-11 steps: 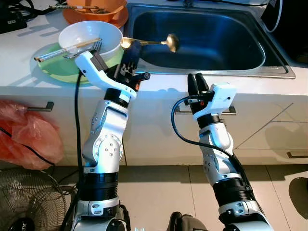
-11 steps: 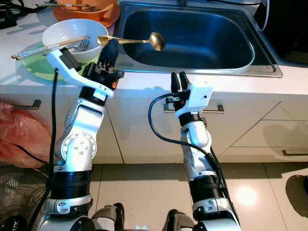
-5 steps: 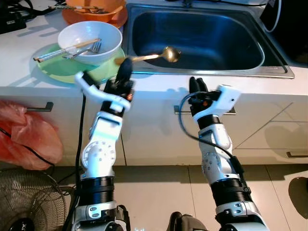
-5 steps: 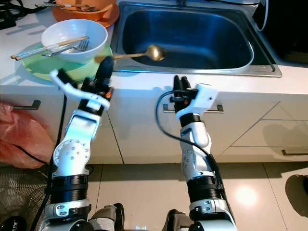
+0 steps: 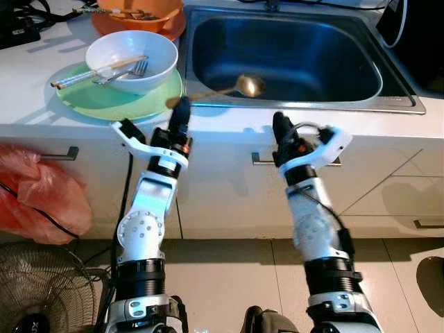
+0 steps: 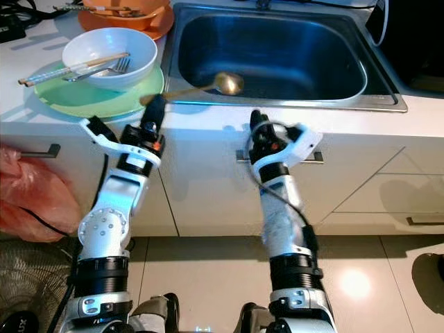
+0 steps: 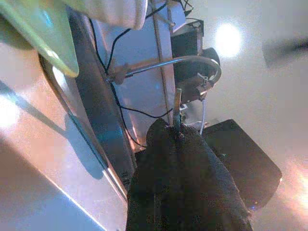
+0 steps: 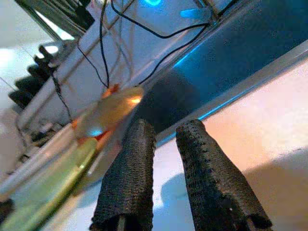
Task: Kitchen organization
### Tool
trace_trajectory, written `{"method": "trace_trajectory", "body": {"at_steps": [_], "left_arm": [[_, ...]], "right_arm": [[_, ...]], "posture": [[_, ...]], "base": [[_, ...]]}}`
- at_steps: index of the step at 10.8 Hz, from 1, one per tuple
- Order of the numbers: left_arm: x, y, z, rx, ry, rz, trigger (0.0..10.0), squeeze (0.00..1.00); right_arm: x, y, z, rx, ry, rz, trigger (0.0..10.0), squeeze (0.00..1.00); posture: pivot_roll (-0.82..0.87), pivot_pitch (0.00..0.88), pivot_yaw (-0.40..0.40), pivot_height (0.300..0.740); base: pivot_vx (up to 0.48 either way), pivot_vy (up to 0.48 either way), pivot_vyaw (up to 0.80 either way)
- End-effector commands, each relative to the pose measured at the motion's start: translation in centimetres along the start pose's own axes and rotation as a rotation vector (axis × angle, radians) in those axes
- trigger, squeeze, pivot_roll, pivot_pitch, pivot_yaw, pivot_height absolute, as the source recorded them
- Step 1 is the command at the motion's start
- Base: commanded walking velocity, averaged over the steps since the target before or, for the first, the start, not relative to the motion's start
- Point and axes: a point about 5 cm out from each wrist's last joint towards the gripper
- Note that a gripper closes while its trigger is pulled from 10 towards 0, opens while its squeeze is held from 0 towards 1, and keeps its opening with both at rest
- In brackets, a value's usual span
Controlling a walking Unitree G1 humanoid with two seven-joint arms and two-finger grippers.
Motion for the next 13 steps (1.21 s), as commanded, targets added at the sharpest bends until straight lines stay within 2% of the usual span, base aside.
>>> {"method": "trace_trajectory", "body": {"at_steps": [1, 2, 4, 10, 13], "left_arm": [[-0.7, -3.0, -0.8, 0.13, -0.043, 0.028, 10.0, 0.0], [-0.7, -3.2, -0.8, 0.133, -0.044, 0.033, 10.0, 0.0], [-1.1, -3.6, -1.1, 0.152, -0.062, 0.049, 10.0, 0.0], [-1.2, -6.9, -1.8, 0.201, -0.082, 0.166, 10.0, 0.0], [-1.0, -7.5, -2.1, 0.209, -0.086, 0.195, 10.0, 0.0]], "right_arm": [[0.1, -0.1, 1.0, -0.108, 0.055, -0.007, 10.0, 0.0], [0.2, -0.3, 1.8, -0.158, 0.118, 0.018, 10.0, 0.0], [0.4, -0.5, 2.3, -0.184, 0.159, 0.036, 10.0, 0.0], [0.6, -0.1, 2.5, -0.228, 0.185, 0.057, 10.0, 0.0], [0.5, 0.2, 2.0, -0.23, 0.16, 0.034, 10.0, 0.0]], "posture": [[0.12, 0.145, -0.042, 0.74], [0.12, 0.145, -0.042, 0.74], [0.13, 0.145, -0.042, 0.74], [0.13, 0.148, -0.038, 0.74], [0.12, 0.147, -0.038, 0.74]], "base": [[0.0, 0.0, 0.0], [0.0, 0.0, 0.0], [0.0, 0.0, 0.0], [0.0, 0.0, 0.0], [0.0, 0.0, 0.0]]}}
Point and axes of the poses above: a point about 5 cm out from each wrist's last joint towards the gripper, its own x axis pointing back from the gripper into the wrist, its own y axis along the axis of the wrist's last joint, z = x × y, and after that the axes turned 8 degrees about x, right-handed
